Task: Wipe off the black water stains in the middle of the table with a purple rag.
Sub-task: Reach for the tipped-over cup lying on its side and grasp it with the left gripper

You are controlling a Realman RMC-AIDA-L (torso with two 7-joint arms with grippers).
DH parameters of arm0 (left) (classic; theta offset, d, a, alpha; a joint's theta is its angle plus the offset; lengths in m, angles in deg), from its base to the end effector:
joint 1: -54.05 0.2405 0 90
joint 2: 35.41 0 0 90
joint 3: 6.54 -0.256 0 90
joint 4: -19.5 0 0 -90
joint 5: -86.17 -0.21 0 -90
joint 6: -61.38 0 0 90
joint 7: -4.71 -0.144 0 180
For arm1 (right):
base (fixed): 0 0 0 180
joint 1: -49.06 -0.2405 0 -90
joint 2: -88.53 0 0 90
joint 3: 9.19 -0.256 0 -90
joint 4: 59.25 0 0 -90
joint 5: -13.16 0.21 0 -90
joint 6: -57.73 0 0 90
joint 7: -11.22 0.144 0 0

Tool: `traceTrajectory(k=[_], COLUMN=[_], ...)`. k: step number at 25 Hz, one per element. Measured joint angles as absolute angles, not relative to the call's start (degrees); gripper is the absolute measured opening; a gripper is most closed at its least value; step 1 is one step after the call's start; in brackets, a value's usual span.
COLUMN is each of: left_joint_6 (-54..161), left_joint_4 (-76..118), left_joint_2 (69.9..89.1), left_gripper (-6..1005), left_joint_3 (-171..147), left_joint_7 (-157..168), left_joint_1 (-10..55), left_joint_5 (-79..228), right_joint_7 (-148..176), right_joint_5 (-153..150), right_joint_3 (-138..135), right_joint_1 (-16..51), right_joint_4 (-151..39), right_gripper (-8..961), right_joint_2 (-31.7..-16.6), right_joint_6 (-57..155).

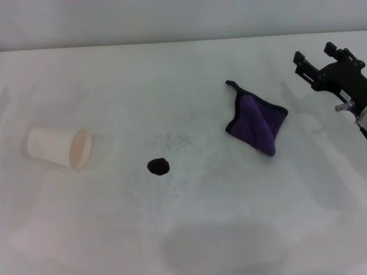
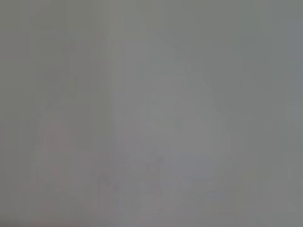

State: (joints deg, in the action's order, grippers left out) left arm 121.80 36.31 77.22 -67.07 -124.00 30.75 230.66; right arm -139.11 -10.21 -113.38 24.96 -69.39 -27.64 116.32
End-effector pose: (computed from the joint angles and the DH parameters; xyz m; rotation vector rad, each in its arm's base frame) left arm -0.3531 0.3606 0.0726 -1.6103 -0.8023 -0.9255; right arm 0.3515 0.3416 0.0057 -1.7776 0.6620 0.6594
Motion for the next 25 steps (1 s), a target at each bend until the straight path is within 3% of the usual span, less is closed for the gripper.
traceTrajectory(k=[7, 9, 16, 17, 22, 25], left_joint_6=[122.2, 125.0, 132.8, 135.7, 142.6, 148.9], left_joint_4=[40.9, 45.4, 54.3, 58.8, 66.1, 71.0], left_joint_2=[77.01, 74.03, 68.23, 66.60, 65.43, 65.94], left_gripper=[877, 877, 877, 877, 878, 878], left_joint_3=[-67.3, -67.0, -66.7, -66.3, -60.9, -55.3], left_joint_7=[-121.4, -112.9, -100.3, -96.6, -93.1, -92.8], left_joint_1=[31.3, 31.6, 32.5, 32.6, 32.3, 30.9], left_joint_5=[220.2, 204.7, 188.1, 182.2, 171.4, 162.8], right_joint_7=[-139.1, -139.1, -139.1, -139.1, -139.2, -139.2], right_joint_5=[-10.4, -10.3, -10.1, -10.2, -10.4, -10.4], right_joint_3=[-110.5, -109.5, -108.8, -108.8, -108.3, -107.8], right_joint_1=[25.3, 25.3, 25.3, 25.2, 24.9, 24.6], right_joint_4=[-69.4, -69.4, -69.6, -69.5, -69.5, -69.5], right_gripper=[816, 816, 816, 816, 816, 816], right_joint_2=[-27.66, -27.66, -27.66, -27.66, -27.66, -27.65], right_joint_6=[117.1, 117.1, 117.1, 117.1, 117.1, 117.4])
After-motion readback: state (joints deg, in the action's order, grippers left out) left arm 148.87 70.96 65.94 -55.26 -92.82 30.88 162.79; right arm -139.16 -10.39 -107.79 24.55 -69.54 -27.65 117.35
